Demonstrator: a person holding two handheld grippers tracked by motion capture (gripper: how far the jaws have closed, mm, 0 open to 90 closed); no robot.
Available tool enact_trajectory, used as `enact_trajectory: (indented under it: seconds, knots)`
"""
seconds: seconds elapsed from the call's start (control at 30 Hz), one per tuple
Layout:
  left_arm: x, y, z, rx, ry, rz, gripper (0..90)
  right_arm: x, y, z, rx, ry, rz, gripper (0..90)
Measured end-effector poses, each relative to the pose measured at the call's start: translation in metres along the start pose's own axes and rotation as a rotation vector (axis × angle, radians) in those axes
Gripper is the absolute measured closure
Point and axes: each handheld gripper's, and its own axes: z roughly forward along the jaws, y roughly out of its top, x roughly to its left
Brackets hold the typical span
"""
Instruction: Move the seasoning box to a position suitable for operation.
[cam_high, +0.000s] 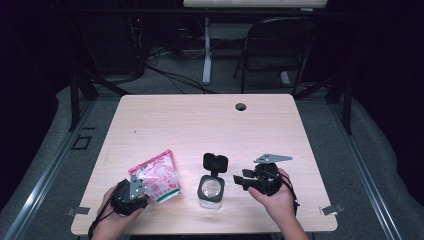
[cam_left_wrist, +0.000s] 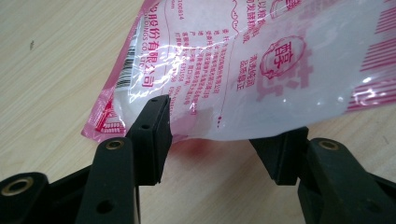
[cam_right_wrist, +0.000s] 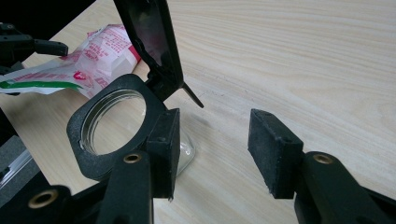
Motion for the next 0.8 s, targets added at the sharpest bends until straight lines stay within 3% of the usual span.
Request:
enact_trajectory:
  seconds: [0.13,0.23,0.6,0.8]
  knots:
    - [0.001,0.002,0.003,-0.009,-0.02,0.031,51.3,-0.001,0.0,0.0,0.004,0.004,-0.003,54.1]
    - [0.002,0.002,0.006,-0.016,-0.035,0.028,57.7,-0.001,0.0,0.0,0.006,0.002,-0.005,54.0]
    - [0.014,0.0,0.01,-0.047,-0.087,-0.068,82.5,-0.002,-0.001,0.001,0.004,0.002,-0.001,53.7]
    - [0.016,0.001,0.012,-0.061,-0.114,-0.076,89.7,-0.003,-0.001,0.001,0.0,0.001,0.003,53.7]
